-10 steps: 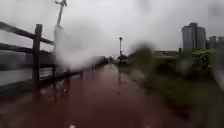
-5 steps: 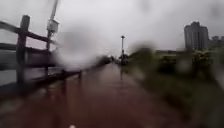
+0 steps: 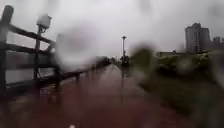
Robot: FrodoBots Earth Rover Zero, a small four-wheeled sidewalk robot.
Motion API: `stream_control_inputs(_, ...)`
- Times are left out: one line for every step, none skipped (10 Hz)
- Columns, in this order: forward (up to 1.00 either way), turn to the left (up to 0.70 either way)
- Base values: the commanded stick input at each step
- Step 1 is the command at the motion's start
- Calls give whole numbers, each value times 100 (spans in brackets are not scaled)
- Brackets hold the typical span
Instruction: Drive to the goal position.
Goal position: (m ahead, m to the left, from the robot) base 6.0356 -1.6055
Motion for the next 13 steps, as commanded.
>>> stream_control_inputs(100, 0)
stream_control_inputs(100, 0)
stream_control_inputs(100, 0)
stream_control_inputs(100, 0)
stream_control_inputs(100, 0)
stream_control_inputs(100, 0)
stream_control_inputs(100, 0)
stream_control_inputs(100, 0)
stream_control_inputs(100, 0)
stream_control_inputs(100, 0)
stream_control_inputs(100, 0)
stream_control_inputs(100, 0)
stream_control_inputs(100, 0)
